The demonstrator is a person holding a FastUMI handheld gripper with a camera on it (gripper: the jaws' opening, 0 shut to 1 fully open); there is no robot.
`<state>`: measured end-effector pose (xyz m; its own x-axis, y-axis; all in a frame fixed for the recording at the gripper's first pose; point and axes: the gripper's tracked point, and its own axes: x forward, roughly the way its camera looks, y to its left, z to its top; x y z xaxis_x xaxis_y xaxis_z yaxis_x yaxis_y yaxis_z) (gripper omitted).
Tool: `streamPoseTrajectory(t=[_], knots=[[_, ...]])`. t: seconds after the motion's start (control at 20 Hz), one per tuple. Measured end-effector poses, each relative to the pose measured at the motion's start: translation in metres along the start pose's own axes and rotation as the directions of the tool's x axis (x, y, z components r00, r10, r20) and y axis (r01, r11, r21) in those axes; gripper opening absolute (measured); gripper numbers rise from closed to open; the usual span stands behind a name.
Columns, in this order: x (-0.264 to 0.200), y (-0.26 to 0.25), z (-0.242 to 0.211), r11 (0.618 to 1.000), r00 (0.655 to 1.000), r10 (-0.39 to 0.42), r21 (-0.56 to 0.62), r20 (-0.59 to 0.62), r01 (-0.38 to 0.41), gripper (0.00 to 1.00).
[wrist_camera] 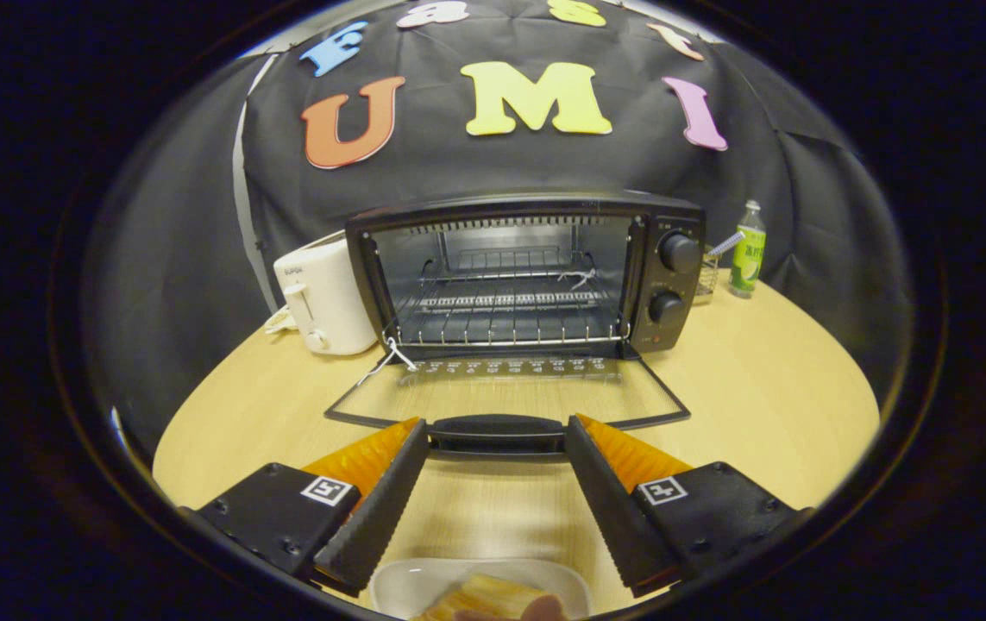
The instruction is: Open the toaster oven, put the food inside, and close the toaster oven door.
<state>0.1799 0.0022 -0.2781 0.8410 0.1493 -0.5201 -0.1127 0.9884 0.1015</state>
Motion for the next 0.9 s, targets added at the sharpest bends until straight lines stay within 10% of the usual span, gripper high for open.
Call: streamPoseTrajectory(t=[0.9], knots=[[-0.129,0.009,-0.030,0.998,0.997,-0.043,0.037,-0.058,0.045,1.00]])
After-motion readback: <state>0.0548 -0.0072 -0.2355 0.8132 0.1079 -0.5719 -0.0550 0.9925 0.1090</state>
